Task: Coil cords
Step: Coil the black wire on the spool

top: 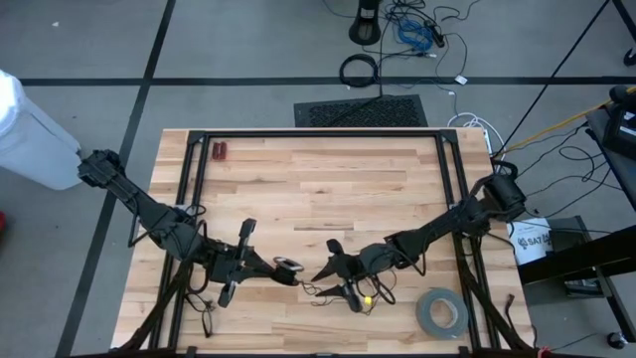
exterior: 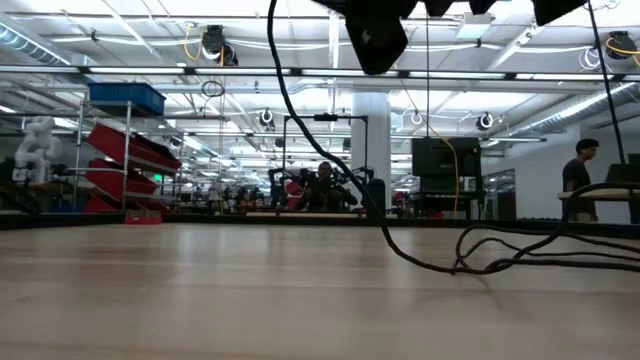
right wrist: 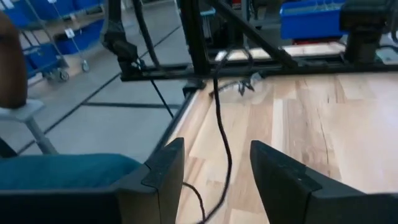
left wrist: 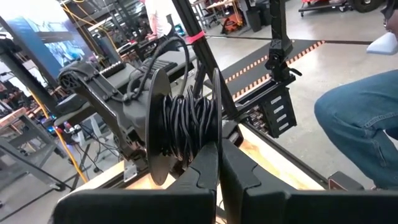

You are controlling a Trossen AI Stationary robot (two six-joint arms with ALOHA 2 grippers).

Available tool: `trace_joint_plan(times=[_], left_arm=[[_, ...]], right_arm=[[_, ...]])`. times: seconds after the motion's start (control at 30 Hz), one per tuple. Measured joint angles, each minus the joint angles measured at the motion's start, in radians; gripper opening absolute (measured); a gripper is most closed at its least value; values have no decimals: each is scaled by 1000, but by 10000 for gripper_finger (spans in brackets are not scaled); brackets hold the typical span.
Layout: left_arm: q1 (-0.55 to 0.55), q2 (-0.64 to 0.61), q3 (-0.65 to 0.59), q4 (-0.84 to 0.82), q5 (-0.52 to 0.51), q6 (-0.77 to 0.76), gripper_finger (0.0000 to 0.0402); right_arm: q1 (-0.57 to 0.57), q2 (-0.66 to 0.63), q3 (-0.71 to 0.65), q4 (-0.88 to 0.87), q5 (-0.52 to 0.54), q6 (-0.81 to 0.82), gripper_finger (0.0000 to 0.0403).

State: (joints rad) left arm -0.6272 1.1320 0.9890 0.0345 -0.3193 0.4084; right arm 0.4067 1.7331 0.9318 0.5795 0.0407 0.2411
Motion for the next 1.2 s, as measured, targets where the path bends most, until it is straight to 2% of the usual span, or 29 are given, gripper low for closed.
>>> trace_joint_plan(times=[0.17,0.4,0.5,0.73,1.03,1.2], left_arm=[[0,0,0,1,0,0,3],[13,0,0,1,-1,-2,3],[12,0,0,2,11,-2,3],[-23,0,0,5,38,-2,3],[-115,-18,0,31,35,48,3],[-186,-49,0,45,-7,77,3]], right_arm=[[-8,43,5,67,-37,7,169],[-27,123,82,66,-39,-12,161],[-32,134,96,65,-32,-18,129],[-47,114,98,-43,-40,-34,11],[-60,111,98,-136,-40,-42,2],[-61,111,98,-190,-41,-43,1]])
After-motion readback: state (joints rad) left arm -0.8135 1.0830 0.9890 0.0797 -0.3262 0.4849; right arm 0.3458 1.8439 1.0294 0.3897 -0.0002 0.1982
